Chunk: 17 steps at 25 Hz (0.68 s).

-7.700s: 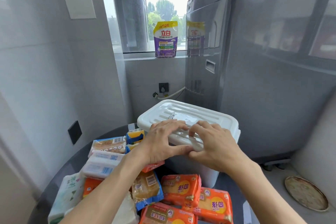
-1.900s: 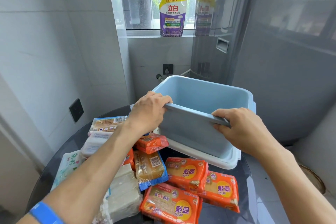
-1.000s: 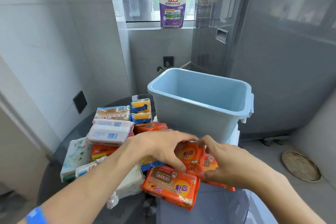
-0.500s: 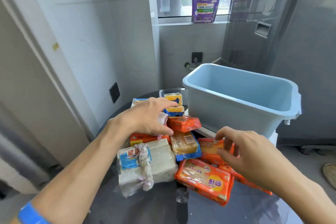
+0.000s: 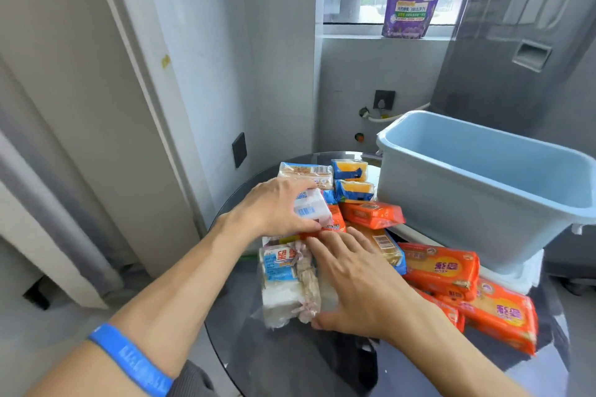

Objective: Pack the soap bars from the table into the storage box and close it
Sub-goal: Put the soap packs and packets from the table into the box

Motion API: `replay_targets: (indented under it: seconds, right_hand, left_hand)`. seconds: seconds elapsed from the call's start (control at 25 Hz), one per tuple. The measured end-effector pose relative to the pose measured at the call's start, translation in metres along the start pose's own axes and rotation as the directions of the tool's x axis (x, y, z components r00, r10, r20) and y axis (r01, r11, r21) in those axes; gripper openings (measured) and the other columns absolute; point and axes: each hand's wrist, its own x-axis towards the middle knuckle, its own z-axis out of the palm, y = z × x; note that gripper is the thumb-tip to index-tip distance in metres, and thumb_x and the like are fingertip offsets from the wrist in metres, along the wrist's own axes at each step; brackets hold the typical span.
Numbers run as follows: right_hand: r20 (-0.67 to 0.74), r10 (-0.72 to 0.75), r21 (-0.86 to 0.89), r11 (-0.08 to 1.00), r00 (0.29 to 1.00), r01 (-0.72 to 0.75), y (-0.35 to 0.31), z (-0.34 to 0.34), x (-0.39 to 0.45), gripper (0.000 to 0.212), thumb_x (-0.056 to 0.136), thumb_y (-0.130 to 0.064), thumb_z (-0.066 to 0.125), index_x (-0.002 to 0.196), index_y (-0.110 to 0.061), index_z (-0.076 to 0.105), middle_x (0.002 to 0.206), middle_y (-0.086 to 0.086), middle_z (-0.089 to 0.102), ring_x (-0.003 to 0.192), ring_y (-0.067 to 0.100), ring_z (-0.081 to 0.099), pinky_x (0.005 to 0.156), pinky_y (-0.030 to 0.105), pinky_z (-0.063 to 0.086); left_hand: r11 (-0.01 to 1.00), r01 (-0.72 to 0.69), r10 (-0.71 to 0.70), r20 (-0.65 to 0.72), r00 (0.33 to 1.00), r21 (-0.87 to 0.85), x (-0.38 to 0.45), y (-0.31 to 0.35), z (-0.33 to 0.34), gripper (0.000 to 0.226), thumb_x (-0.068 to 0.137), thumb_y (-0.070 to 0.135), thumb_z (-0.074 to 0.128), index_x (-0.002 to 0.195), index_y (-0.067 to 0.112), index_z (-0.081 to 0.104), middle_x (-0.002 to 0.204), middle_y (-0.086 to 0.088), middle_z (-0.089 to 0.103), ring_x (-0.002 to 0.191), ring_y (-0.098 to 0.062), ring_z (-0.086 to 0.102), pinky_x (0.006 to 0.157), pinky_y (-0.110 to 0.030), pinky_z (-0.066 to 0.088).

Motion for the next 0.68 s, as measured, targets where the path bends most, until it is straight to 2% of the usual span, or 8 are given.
replay_targets:
  seconds: [0.04, 0.12, 0.24, 0.4, 0.48, 0.52, 0.6, 0.68]
  right_hand:
    - [-0.039, 0.017, -0.031, 0.999, 0.999, -0.018, -0.001, 0.003, 0.004, 0.101, 0.061, -0.078, 0.060, 0.139, -0.019, 0.034, 0.136, 0.003, 0.043, 0.127, 0.025, 0.041, 0.115, 0.039, 0.025]
    - [-0.038, 0.047, -0.025, 0.999, 0.998, -0.048, -0.003, 0.006, 0.007, 0.097, 0.054, -0.080, 0.059, 0.127, -0.019, 0.040, 0.117, 0.000, 0.050, 0.107, 0.023, 0.051, 0.099, 0.036, 0.037]
    - [-0.015, 0.049, 0.025, 0.999, 0.999, -0.048, -0.004, 0.013, 0.005, 0.102, 0.058, -0.070, 0.062, 0.141, -0.020, 0.030, 0.121, -0.003, 0.052, 0.111, 0.020, 0.053, 0.104, 0.031, 0.034]
    - [-0.124, 0.134, 0.312, 0.946, 0.983, -0.089, -0.002, -0.010, -0.010, 0.085, 0.056, -0.067, 0.067, 0.129, -0.031, 0.045, 0.119, -0.017, 0.057, 0.107, 0.008, 0.054, 0.096, 0.023, 0.038]
    - [-0.163, 0.196, 0.493, 0.865, 0.967, -0.092, 0.002, -0.030, -0.024, 0.074, 0.053, -0.066, 0.073, 0.119, -0.039, 0.052, 0.109, -0.023, 0.063, 0.100, 0.002, 0.058, 0.090, 0.027, 0.046]
    - [-0.186, 0.250, 0.591, 0.801, 0.950, -0.095, 0.007, -0.041, -0.032, 0.070, 0.053, -0.063, 0.077, 0.116, -0.042, 0.055, 0.107, -0.025, 0.066, 0.098, -0.001, 0.061, 0.085, 0.027, 0.049]
    - [-0.199, 0.387, 0.784, 0.614, 0.901, -0.091, 0.020, -0.059, -0.047, 0.064, 0.053, -0.054, 0.083, 0.112, -0.044, 0.060, 0.106, -0.026, 0.069, 0.096, -0.004, 0.065, 0.080, 0.027, 0.053]
    - [-0.194, 0.508, 0.901, 0.430, 0.839, -0.052, 0.037, -0.072, -0.060, 0.061, 0.052, -0.048, 0.084, 0.109, -0.041, 0.066, 0.104, -0.019, 0.074, 0.094, 0.000, 0.069, 0.079, 0.031, 0.055]
  left_hand:
    - [1.000, -0.010, 0.010, 0.004, 1.000, 0.000, -0.001, -0.002, 0.000, 0.081, 0.064, 0.069, 0.065, 0.137, 0.038, 0.048, 0.134, 0.006, 0.060, 0.113, -0.019, 0.058, 0.089, -0.034, 0.046]
    - [0.999, -0.046, 0.046, 0.012, 0.999, 0.010, -0.002, -0.003, 0.001, 0.079, 0.066, 0.070, 0.063, 0.136, 0.036, 0.048, 0.134, 0.004, 0.059, 0.114, -0.020, 0.057, 0.087, -0.034, 0.046]
    - [0.999, -0.051, 0.051, 0.016, 0.999, -0.001, 0.000, -0.006, 0.002, 0.079, 0.065, 0.074, 0.061, 0.133, 0.036, 0.049, 0.131, 0.004, 0.061, 0.110, -0.020, 0.058, 0.084, -0.034, 0.047]
    - [0.970, 0.066, -0.078, -0.041, 0.996, -0.233, 0.005, -0.013, -0.007, 0.075, 0.062, 0.083, 0.057, 0.122, 0.038, 0.057, 0.112, 0.008, 0.067, 0.096, -0.015, 0.064, 0.082, -0.035, 0.053]
    - [0.958, 0.061, -0.073, -0.032, 0.997, -0.279, 0.006, -0.018, -0.007, 0.064, 0.067, 0.074, 0.064, 0.119, 0.037, 0.057, 0.110, 0.007, 0.067, 0.097, -0.015, 0.063, 0.082, -0.034, 0.053]
    - [0.965, 0.035, -0.032, 0.016, 0.999, -0.261, 0.006, -0.020, -0.006, 0.065, 0.068, 0.067, 0.066, 0.125, 0.037, 0.055, 0.118, 0.005, 0.065, 0.105, -0.017, 0.061, 0.088, -0.036, 0.051]
    - [0.955, -0.006, 0.045, 0.126, 0.991, -0.297, 0.004, -0.019, -0.005, 0.074, 0.069, 0.062, 0.063, 0.137, 0.034, 0.051, 0.134, 0.003, 0.058, 0.118, -0.016, 0.056, 0.097, -0.036, 0.046]
    - [0.902, 0.044, 0.006, 0.115, 0.993, -0.429, 0.006, -0.014, -0.015, 0.063, 0.077, 0.065, 0.063, 0.132, 0.033, 0.058, 0.124, 0.006, 0.064, 0.108, -0.010, 0.061, 0.090, -0.028, 0.048]
